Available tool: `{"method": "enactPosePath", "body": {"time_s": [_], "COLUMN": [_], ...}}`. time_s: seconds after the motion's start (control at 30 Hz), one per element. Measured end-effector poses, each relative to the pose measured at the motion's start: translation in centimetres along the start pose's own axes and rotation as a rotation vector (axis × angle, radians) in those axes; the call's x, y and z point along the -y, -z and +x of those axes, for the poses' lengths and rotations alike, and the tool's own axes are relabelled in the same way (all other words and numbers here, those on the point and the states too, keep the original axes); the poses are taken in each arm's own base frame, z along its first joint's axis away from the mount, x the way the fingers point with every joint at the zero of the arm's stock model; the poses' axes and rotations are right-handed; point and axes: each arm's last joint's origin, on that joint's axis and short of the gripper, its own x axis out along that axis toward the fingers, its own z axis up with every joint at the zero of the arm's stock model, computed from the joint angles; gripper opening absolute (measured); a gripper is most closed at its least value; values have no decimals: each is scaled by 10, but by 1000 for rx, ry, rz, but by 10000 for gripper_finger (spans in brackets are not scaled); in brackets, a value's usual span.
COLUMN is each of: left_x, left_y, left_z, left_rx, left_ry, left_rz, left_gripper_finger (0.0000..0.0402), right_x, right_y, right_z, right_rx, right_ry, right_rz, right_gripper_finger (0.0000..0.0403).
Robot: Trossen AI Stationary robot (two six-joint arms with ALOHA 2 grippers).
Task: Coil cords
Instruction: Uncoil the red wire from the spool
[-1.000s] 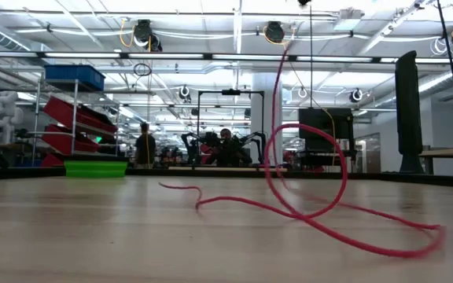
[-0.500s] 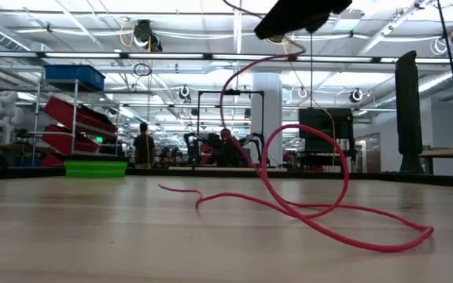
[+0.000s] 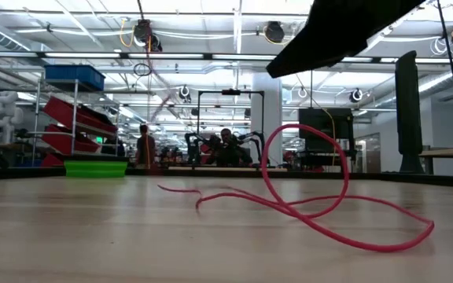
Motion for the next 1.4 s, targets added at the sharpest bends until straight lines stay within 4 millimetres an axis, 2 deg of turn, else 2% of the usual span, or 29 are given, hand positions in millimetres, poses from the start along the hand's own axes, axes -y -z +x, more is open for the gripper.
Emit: {"method": "enactPosePath", "body": {"time_s": [0.17, 0.37, 0.5, 0.73, 0.87, 1.2, 1.4], "left_x": [0, 0, 0, 0, 0, 0, -1], "left_y": [0, 0, 0, 0, 0, 0, 0], "left_z": [1, 1, 1, 1, 1, 1, 3], "left_rx": [-1, -1, -1, -1, -2, -2, -4], "left_ry": [-2, -4, -4, -4, -6, -8, -13], "left_rz": [2, -1, -8, -6, -1, -3, -3], "left_gripper_finger": [4, 4, 4, 4, 4, 4, 4], "right_x": [-8, -21, -27, -29, -26, -27, -25], "right_y": [-11, -38, -43, -43, -40, -38, -49], "right_z": [-11, -19, -13, 15, 27, 31, 29], "right_rx": [79, 315, 415, 560, 585, 592, 635], "right_ry": [60, 6, -30, -78, -55, -51, -44], "right_rz": [-25, -3, -56, -22, -11, -7, 22], "right_gripper_finger": [140, 162, 169, 174, 178, 234, 241]}}
